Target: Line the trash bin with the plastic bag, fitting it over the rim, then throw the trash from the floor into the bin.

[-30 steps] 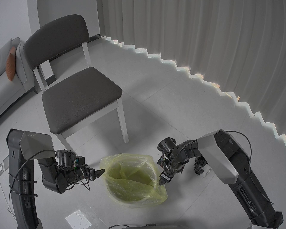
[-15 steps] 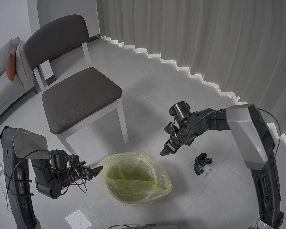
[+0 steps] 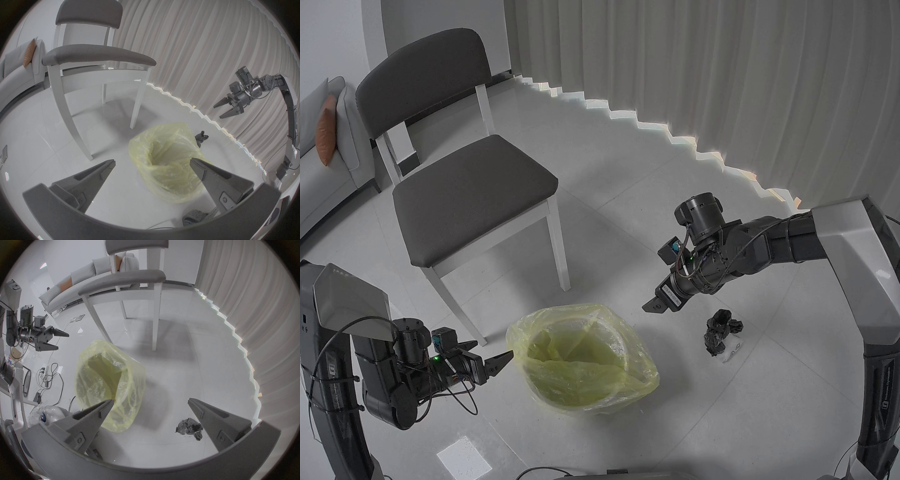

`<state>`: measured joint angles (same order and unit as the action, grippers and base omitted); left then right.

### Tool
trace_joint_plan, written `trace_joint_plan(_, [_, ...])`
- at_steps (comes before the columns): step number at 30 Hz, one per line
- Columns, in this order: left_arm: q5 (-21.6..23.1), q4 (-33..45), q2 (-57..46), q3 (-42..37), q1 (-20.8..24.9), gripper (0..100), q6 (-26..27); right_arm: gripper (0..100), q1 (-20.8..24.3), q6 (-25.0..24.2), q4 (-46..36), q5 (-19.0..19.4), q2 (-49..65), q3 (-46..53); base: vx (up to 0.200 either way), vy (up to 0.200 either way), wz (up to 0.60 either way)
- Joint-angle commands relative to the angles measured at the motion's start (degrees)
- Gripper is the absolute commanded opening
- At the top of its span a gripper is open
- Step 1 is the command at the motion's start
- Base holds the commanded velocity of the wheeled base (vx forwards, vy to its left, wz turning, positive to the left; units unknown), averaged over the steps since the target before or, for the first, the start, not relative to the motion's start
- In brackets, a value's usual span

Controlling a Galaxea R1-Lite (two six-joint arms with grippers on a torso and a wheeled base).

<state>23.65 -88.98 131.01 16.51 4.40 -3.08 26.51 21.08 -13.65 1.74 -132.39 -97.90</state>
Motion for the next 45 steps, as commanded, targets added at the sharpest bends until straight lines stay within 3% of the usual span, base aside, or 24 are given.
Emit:
trace_joint_plan(1, [-0.27, -1.02, -0.32, 0.46, 0.7, 100, 0.01, 100, 1.35, -0.69, 0.12, -0.16, 1.61, 0.34, 0.0, 0.0, 0.0])
trace_joint_plan(5, [-2.29, -1.02, 0.21, 2.57, 2.1, 100, -0.17, 100, 3.02, -1.74, 0.21, -0.42, 1.61, 0.43, 0.0, 0.0, 0.0])
trace_joint_plan(8, [-9.68, 0.56, 1.88, 8.54, 5.09, 100, -0.61, 100, 4.07, -1.74, 0.56, -0.42, 1.7, 0.52, 0.0, 0.0, 0.0])
trace_joint_plan(10, [-12.14, 6.1, 1.35, 11.62, 7.46, 100, -0.61, 100, 4.42, -1.83, 0.47, -0.51, 2.05, 0.87, 0.0, 0.0, 0.0])
trace_joint_plan(17, [-12.58, 27.81, -2.96, 24.8, 12.65, 100, -0.43, 100, 4.16, -1.83, 0.56, -0.51, 7.06, 6.14, 0.0, 0.0, 0.0])
trace_joint_plan(29, [-13.54, 53.12, -1.02, 46.6, 17.04, 100, 1.77, 100, 0.2, -1.74, 1.96, 0.1, 15.23, 15.55, 0.0, 0.0, 0.0])
trace_joint_plan(37, [-17.23, 60.41, 7.33, 58.55, 17.75, 100, 5.28, 100, -1.91, -1.65, 6.01, 0.28, 19.45, 20.91, 0.0, 0.0, 0.0])
trace_joint_plan(45, [-17.32, 62.26, 10.23, 58.55, 18.98, 100, 6.34, 100, -4.01, -1.3, 6.09, 0.45, 20.07, 22.23, 0.0, 0.0, 0.0])
